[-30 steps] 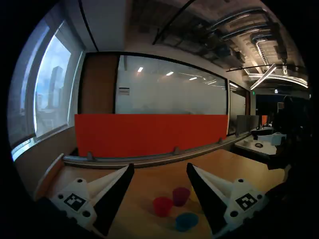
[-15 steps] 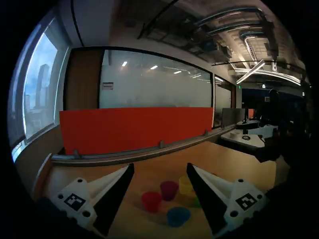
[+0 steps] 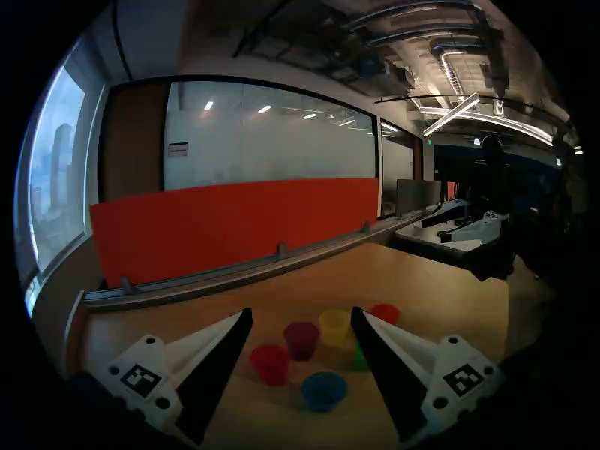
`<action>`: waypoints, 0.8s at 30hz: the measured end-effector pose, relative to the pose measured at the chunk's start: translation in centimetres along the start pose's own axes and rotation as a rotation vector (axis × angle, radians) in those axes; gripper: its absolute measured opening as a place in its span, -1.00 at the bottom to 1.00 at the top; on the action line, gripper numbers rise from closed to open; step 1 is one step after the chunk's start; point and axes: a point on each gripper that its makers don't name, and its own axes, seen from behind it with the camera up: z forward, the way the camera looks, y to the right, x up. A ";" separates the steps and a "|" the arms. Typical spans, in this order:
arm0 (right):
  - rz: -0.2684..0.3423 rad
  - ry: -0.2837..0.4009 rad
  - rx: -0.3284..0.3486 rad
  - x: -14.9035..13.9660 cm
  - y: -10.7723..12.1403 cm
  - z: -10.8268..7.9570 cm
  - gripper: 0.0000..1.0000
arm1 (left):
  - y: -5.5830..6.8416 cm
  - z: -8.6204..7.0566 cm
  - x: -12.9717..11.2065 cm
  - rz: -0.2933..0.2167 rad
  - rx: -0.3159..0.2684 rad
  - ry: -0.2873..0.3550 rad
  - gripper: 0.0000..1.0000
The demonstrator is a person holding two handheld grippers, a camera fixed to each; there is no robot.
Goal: Pour water
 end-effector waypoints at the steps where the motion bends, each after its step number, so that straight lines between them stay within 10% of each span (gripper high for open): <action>1: -0.004 -0.007 0.006 -0.2 -0.2 0.0 0.98 | 0.1 0.1 -0.2 0.002 -0.004 -0.008 0.96; 24: -0.029 -0.168 0.080 -8.2 -1.2 2.3 0.98 | 1.4 3.0 -8.9 0.034 -0.056 -0.186 0.96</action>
